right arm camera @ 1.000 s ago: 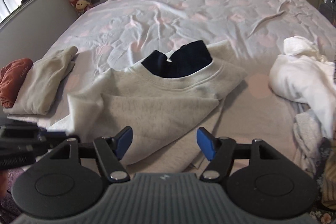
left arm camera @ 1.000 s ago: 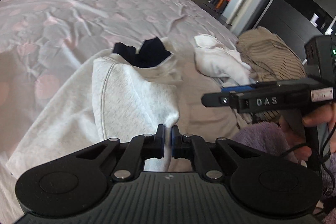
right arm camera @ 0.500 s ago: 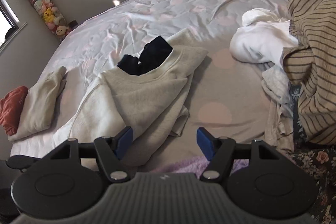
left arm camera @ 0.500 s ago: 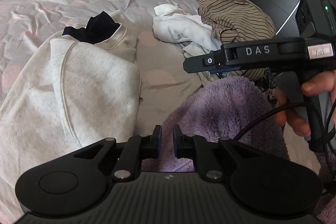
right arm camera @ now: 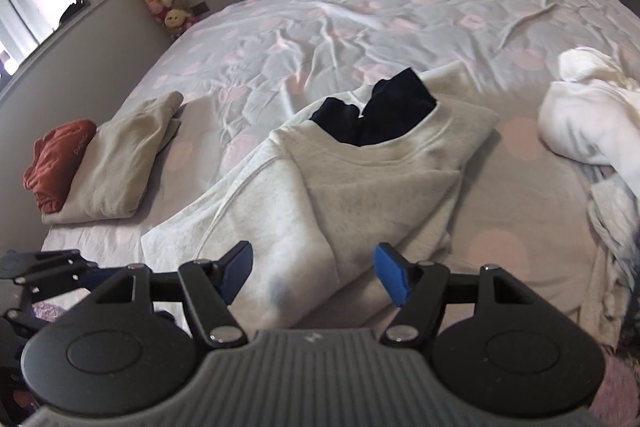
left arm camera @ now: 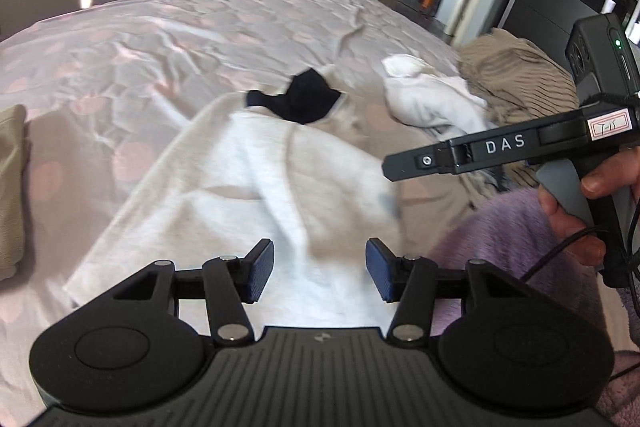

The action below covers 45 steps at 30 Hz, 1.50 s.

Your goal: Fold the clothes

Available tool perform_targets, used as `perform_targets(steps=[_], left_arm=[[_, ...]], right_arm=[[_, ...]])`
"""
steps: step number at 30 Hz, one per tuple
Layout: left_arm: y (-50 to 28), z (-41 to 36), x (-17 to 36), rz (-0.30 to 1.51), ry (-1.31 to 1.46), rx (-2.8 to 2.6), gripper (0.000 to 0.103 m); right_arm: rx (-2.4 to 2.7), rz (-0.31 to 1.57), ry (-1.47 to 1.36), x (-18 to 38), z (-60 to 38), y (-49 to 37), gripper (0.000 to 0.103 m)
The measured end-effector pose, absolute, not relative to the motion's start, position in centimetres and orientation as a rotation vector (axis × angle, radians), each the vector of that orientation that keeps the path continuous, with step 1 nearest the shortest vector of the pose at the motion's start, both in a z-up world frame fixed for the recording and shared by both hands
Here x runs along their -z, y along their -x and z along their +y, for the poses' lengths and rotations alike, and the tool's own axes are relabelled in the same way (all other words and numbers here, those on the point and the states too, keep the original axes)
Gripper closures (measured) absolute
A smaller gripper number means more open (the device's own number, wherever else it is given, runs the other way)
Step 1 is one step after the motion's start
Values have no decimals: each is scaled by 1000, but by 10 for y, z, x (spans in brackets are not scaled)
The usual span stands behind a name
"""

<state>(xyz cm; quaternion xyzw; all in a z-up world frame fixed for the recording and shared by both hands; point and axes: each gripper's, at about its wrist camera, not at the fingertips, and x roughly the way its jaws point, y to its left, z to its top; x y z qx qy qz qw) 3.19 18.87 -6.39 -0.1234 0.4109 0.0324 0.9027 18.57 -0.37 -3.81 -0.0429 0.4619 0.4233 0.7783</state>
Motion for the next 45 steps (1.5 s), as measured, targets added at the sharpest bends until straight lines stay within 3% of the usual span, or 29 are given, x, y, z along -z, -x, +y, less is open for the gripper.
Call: perform_targets(steps=[6, 8, 9, 10, 13, 18, 26, 29, 31, 34, 42, 45], left_arm=[[-38, 227, 70, 880, 279, -130, 54], [-41, 234, 72, 891, 276, -138, 54], [-42, 236, 72, 896, 270, -141, 54], [-44, 238, 72, 900, 264, -144, 54], [-51, 242, 75, 911, 245, -147, 54], [-72, 239, 80, 926, 206, -98, 54], [-117, 226, 81, 948, 76, 4, 52], [-138, 230, 83, 975, 35, 15, 45], [-153, 233, 85, 992, 5, 19, 42], [-174, 237, 91, 1019, -54, 7, 37], [-234, 274, 130, 1125, -124, -35, 37], [-253, 291, 154, 1175, -127, -47, 37]], right_arm=[[-945, 1088, 78, 61, 36, -212, 33], [-955, 1121, 64, 69, 47, -219, 60], [-962, 1128, 53, 71, 48, -220, 93], [-970, 1127, 38, 70, 45, -219, 100], [-953, 1062, 49, 52, 23, -211, 101], [-809, 1012, 77, 21, -49, -204, 101], [-677, 1138, 119, 27, -117, -190, 100], [-677, 1135, 129, 29, -116, -190, 88], [-680, 1106, 122, 28, -112, -198, 64], [-682, 1092, 119, 31, -101, -216, 60], [-636, 1227, 61, 84, -72, -275, 39], [-605, 1288, 40, 107, -65, -294, 37]])
